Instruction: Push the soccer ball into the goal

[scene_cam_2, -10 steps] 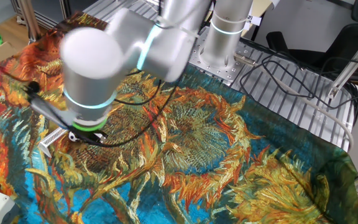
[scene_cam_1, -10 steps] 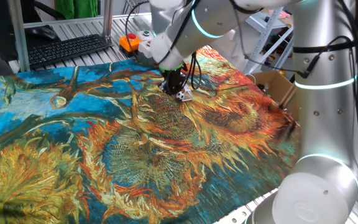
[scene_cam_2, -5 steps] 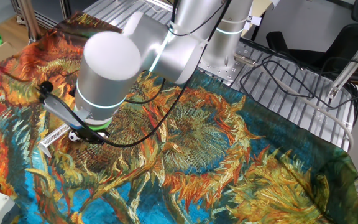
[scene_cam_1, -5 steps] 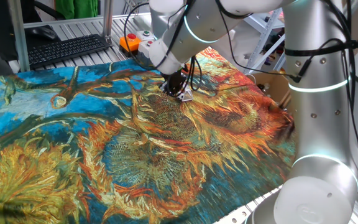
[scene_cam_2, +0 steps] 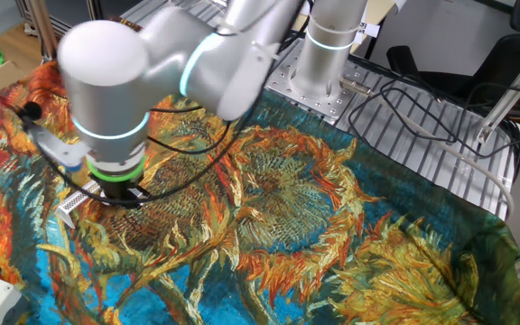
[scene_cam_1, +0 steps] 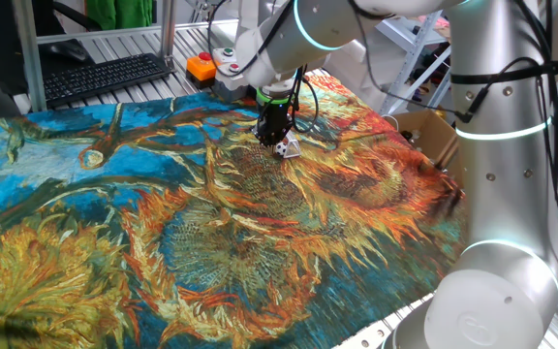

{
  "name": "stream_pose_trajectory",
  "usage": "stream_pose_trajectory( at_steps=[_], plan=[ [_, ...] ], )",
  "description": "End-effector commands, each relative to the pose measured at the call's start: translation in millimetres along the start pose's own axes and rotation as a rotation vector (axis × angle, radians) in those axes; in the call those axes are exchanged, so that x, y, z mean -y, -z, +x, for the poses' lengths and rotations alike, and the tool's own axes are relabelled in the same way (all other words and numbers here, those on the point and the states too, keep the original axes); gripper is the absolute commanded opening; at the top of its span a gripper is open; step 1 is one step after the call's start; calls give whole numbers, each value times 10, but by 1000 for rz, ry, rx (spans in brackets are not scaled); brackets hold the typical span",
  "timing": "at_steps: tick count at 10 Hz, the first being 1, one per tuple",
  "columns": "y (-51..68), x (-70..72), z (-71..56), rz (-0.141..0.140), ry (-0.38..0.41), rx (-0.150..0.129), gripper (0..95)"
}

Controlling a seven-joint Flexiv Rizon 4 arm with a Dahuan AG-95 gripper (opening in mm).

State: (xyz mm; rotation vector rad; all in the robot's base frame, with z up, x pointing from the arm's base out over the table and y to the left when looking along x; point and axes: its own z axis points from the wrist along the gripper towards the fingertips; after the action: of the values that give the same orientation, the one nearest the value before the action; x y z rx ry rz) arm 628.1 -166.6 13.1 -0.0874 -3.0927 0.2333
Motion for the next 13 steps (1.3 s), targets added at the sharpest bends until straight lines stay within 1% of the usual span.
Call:
stream_pose_trajectory(
  at_steps=[1,4,5,6,7,8,9,10,11,13],
  plan=[
    [9,1,19,-20,-60,-18,0],
    [9,1,19,-15,-72,-18,0],
    [9,1,19,-4,-54,-17,0],
    [9,1,19,15,-44,-13,0],
    [-3,15,21,29,-33,-5,0],
    [-62,109,20,27,-21,-1,0],
    [-89,162,8,36,-7,4,0],
    [-104,207,0,37,-4,6,0],
    [-121,258,0,45,3,8,0],
    [-113,357,-35,51,30,7,0]
  ],
)
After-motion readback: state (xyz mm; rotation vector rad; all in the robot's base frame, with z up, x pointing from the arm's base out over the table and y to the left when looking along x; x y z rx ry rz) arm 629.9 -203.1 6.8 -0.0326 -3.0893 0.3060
